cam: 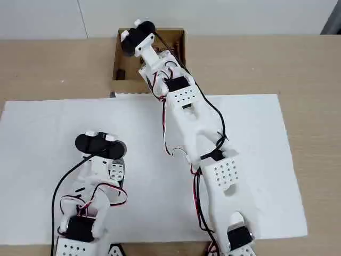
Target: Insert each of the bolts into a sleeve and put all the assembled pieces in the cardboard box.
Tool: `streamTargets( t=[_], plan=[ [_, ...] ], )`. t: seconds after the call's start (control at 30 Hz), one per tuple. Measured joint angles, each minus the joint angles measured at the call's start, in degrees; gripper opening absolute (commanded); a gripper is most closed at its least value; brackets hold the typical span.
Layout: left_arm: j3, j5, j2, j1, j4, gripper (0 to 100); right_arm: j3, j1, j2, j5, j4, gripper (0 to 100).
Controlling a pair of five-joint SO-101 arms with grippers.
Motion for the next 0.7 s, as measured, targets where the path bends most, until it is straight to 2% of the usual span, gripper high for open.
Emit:
streamTargets(
  t=[0.47,0.7],
  plan=[
    [0.0,0.0,0.0,0.0,0.0,1,-0.09,0.09,-20.13,0.0,20.13,0.2],
    [0.0,0.0,0.0,0.0,0.0,1,-0.09,0.7,-35.43,-7.47,35.96,0.2]
  ],
)
